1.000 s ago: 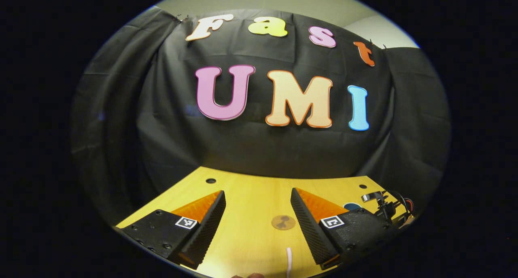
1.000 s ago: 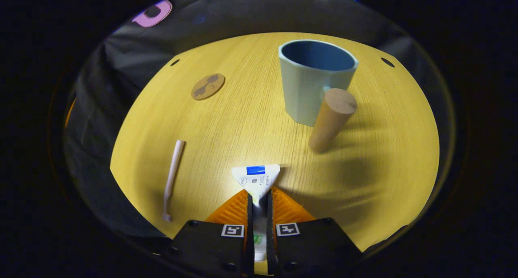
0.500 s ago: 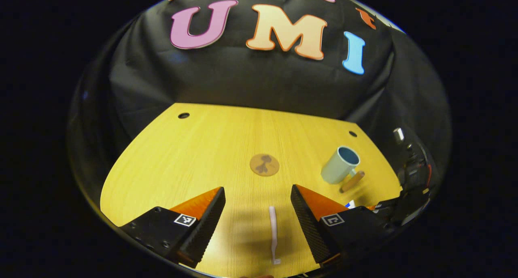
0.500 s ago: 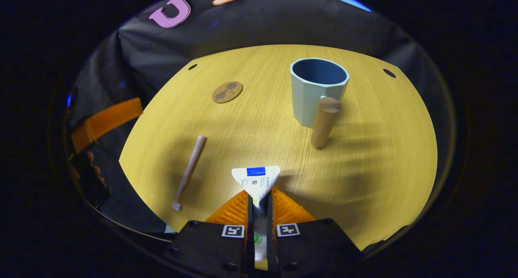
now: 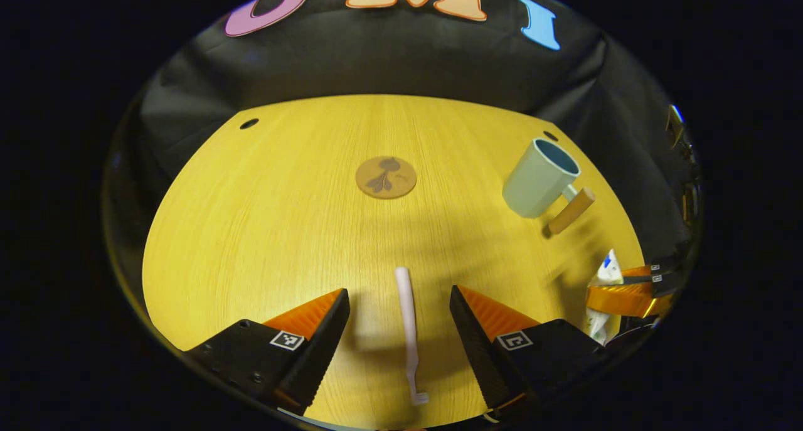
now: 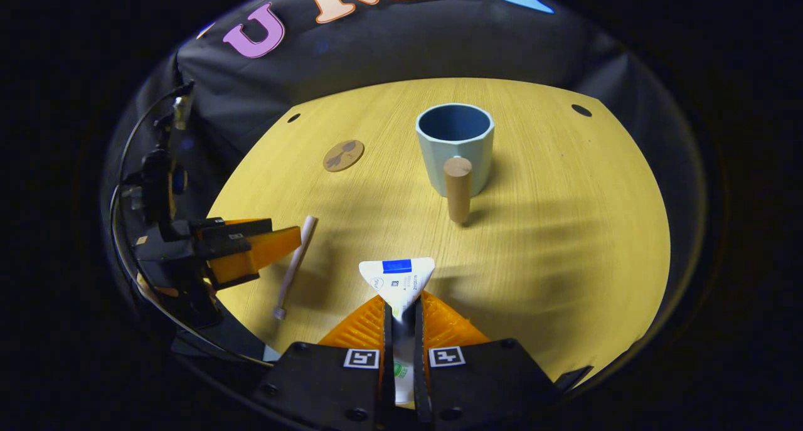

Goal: Put the toothbrush and toothpaste on the desktop into the cup, then pick up the cup and place it on the coaster on the desktop.

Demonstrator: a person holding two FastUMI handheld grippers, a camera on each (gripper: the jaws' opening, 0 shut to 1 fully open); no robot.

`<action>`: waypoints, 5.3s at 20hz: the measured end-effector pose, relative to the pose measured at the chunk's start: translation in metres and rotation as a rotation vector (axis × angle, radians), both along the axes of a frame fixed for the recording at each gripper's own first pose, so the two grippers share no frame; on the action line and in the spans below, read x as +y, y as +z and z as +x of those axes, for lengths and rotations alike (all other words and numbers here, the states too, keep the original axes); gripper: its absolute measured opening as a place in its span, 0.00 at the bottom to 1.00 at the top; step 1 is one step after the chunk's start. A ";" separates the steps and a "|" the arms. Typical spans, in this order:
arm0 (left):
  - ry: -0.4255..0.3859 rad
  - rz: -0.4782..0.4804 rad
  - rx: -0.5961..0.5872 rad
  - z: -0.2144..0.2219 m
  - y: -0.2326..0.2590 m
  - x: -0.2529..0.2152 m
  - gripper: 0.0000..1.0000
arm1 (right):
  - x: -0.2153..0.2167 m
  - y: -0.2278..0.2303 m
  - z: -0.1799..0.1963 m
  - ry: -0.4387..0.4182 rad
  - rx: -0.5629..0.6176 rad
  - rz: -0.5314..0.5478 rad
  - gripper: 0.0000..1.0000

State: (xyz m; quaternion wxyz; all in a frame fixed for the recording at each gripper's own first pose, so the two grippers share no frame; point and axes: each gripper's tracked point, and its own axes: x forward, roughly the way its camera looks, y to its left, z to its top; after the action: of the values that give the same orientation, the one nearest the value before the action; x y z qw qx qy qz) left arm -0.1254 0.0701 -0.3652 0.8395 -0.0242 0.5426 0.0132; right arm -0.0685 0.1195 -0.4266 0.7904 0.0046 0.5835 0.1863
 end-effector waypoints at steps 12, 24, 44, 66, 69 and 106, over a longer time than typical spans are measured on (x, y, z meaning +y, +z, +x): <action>-0.031 0.062 0.242 -0.017 -0.022 0.001 0.78 | -0.001 0.003 0.006 -0.007 -0.013 -0.016 0.15; -0.048 -0.017 0.279 -0.015 -0.022 -0.012 0.00 | 0.004 0.005 0.005 0.041 -0.009 0.033 0.14; 0.035 -0.231 -0.222 0.024 0.102 -0.052 0.00 | 0.026 0.112 0.175 -0.075 -0.473 0.250 0.14; 0.145 -0.229 -0.464 0.065 0.183 -0.040 0.00 | 0.037 0.026 0.248 -0.090 -0.569 0.172 0.34; 0.118 -0.243 -0.501 0.088 0.184 -0.047 0.00 | 0.020 0.049 0.234 -0.119 -0.581 0.203 0.96; 0.001 -0.193 -0.574 0.171 0.093 -0.178 0.24 | -0.136 0.062 0.134 -0.274 -0.405 0.181 0.98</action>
State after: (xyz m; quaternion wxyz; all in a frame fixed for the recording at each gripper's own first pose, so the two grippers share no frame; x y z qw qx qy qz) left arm 0.0459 -0.1076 -0.2727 0.9524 -0.1069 0.2818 -0.0451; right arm 0.0658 -0.0164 -0.3642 0.9054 0.1169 0.3882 0.1259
